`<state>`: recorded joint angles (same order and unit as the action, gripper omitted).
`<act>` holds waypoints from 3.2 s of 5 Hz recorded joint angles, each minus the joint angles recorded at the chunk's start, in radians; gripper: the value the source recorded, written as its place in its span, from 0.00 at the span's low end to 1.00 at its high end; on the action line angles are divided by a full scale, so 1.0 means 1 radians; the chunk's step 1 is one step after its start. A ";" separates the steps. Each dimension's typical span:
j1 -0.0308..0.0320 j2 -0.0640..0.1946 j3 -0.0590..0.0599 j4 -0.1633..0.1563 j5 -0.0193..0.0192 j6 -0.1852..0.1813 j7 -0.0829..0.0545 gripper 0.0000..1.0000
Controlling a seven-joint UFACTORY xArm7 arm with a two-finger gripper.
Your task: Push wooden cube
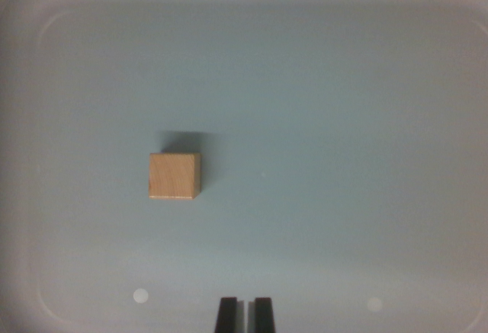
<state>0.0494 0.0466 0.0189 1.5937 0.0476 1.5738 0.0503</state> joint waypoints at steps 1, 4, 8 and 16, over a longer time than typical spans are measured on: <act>0.0011 0.002 0.001 -0.007 -0.0005 -0.009 0.002 0.00; 0.0030 0.005 0.003 -0.020 -0.0013 -0.024 0.005 0.00; 0.0085 0.015 0.008 -0.056 -0.0037 -0.068 0.015 0.00; 0.0259 0.045 0.023 -0.169 -0.0113 -0.206 0.044 0.00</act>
<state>0.0753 0.0920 0.0421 1.4250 0.0363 1.3675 0.0947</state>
